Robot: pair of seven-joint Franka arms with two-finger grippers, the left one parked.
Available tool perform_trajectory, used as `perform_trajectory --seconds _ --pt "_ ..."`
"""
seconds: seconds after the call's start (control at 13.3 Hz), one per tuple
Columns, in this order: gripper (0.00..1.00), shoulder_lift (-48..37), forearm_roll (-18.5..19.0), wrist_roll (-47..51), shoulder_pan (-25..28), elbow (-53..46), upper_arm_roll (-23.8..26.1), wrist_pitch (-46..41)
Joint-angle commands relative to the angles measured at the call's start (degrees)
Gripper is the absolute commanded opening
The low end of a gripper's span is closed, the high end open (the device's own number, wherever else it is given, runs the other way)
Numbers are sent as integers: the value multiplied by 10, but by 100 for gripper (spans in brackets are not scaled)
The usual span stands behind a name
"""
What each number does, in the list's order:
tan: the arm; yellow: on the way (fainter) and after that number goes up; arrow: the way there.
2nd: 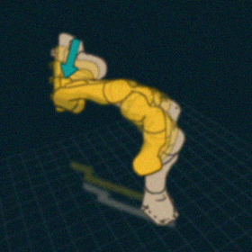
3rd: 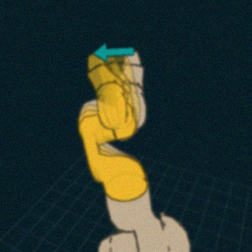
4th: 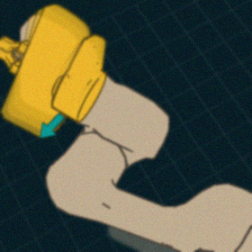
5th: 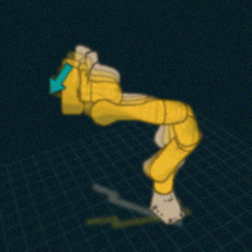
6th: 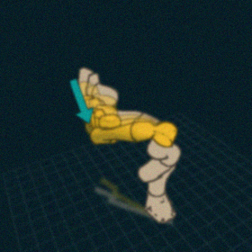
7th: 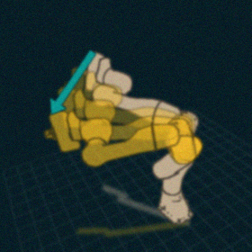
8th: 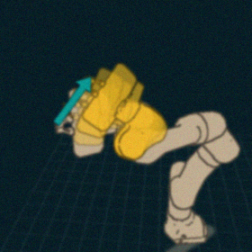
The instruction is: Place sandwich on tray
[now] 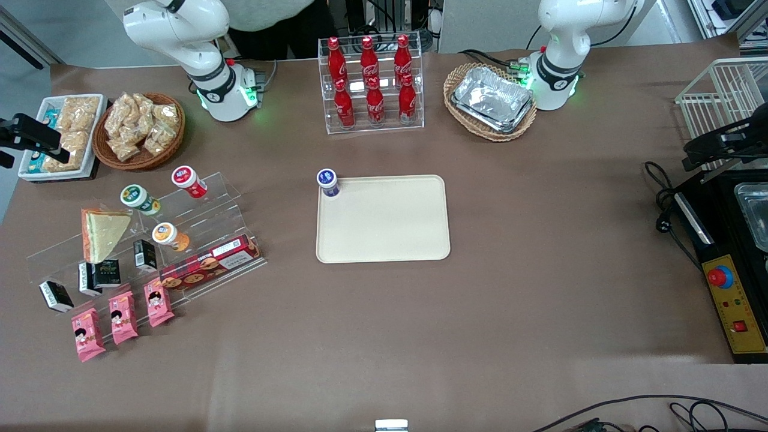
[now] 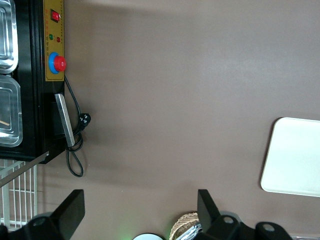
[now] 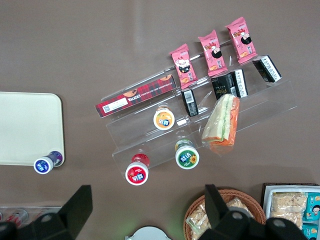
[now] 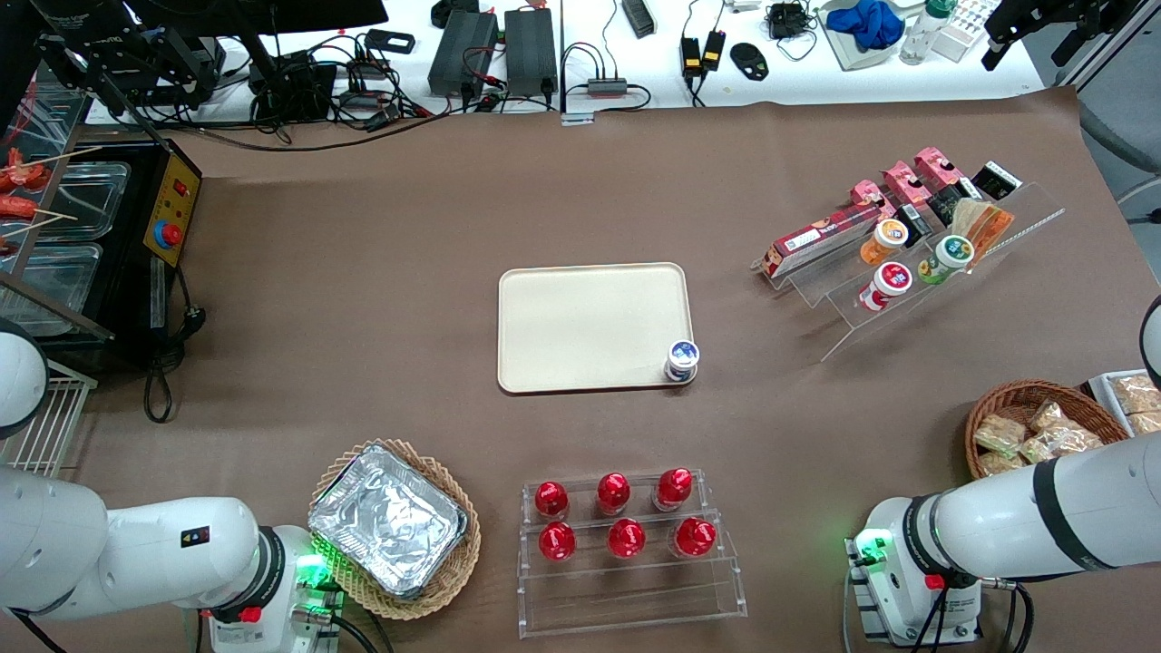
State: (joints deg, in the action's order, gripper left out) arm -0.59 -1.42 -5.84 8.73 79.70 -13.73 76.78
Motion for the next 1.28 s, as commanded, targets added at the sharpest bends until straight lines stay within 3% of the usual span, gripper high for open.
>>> perform_trajectory --seconds 0.0,0.38,0.68,0.9,1.2 --pt "100 -1 -2 4 -3 4 -25 -5" --pt "100 4 0 12 -2 4 -62 1" --pt "100 17 -2 77 -9 6 -71 -4" --pt "100 30 -2 178 -10 5 -70 13" --pt "100 38 -3 205 -13 19 -71 32"
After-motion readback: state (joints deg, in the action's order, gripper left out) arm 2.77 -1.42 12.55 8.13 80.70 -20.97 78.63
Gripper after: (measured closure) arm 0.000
